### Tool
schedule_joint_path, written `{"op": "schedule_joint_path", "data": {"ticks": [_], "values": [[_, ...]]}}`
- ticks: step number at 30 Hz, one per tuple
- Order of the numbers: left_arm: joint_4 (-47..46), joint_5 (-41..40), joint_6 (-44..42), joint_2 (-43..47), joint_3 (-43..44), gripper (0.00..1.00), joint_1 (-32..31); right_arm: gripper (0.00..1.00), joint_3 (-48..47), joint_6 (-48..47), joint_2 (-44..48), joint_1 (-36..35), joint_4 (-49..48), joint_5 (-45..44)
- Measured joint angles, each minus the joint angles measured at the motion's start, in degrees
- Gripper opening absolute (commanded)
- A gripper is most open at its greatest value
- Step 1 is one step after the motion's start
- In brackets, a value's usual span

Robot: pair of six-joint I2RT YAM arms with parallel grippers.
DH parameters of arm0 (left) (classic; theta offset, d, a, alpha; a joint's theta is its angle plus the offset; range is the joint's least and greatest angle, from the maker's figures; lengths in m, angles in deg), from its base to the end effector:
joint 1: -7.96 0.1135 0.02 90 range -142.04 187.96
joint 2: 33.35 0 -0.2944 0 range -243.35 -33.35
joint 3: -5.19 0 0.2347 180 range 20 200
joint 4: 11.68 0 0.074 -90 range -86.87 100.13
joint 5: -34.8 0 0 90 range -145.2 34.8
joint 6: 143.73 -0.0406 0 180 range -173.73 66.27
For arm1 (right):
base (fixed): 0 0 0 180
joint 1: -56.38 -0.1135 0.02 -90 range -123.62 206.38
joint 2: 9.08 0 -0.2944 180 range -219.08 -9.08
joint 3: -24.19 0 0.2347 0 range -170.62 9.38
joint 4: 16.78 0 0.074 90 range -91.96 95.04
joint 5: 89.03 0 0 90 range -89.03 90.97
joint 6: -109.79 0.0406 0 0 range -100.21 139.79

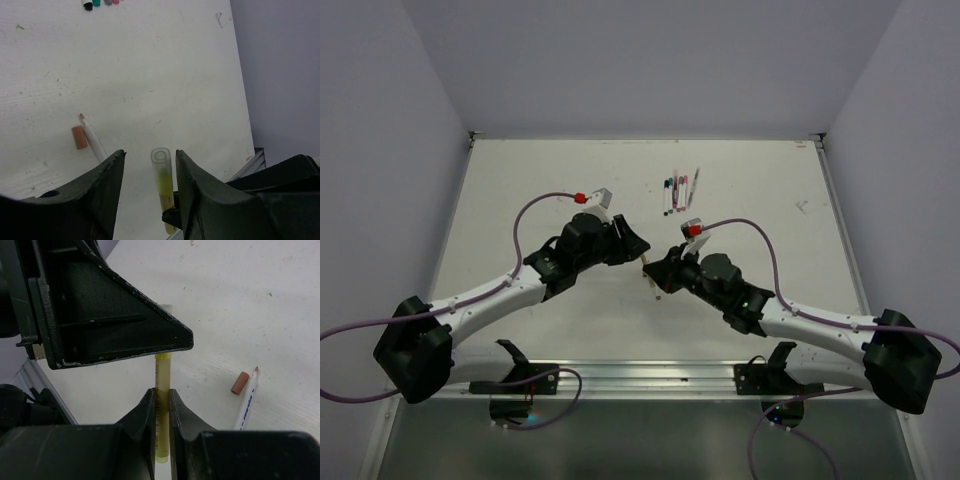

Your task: Open the pen caps

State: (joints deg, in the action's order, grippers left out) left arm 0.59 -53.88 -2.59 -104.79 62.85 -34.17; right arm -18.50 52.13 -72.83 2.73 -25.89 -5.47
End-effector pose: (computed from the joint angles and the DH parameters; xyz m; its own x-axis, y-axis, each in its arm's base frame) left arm 0.1901 -0.1732 0.2864 -0.7385 -0.3817 -0.5558 0.1768 0.6859 -0.7059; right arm 0.1345 0.1750 0.2695 -0.4970 0.2214 -0.8390 -0.5556 0.6615 0.5037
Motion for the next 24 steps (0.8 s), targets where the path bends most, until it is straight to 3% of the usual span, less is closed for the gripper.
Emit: {"op": "schedule_joint_path", "data": {"ticks": [5,11,13,15,18,21,24], "values": [[-0.81,-0.07,0.57,0.00,-0.13,0.32,-0.04,0.00,0.09,0.09,-0.72,-0.09,-0.98,0.02],[-2.12,-0.17,1.49,-0.02,-0.13,0.00,-0.13,0.00,0.24,0.17,-1.77,-0.37,-1.49,0.00],[-2.23,-0.37,1.70,-0.02,-0.15,0.00,-0.28,0.04,0.24,0.20,-1.88,-0.37,-1.55,0.02],[-2.40,-0.44,1.81,-0.04,-0.24,0.00,-0.31,0.22,0.24,0.22,-1.99,-0.37,-1.70,0.02],[-2.56,-0.48,1.84,-0.04,-0.48,0.00,-0.31,0.31,0.24,0.37,-2.69,-0.37,-2.32,0.22],[-3.02,-0.44,1.86,-0.04,-1.07,0.00,-0.33,0.32,0.22,0.50,-3.69,-0.46,-2.67,0.48],[-3.67,-0.24,1.88,-0.02,-1.99,0.00,-0.33,0.19,-0.22,0.22,-5.60,-0.48,-2.78,0.68]]}}
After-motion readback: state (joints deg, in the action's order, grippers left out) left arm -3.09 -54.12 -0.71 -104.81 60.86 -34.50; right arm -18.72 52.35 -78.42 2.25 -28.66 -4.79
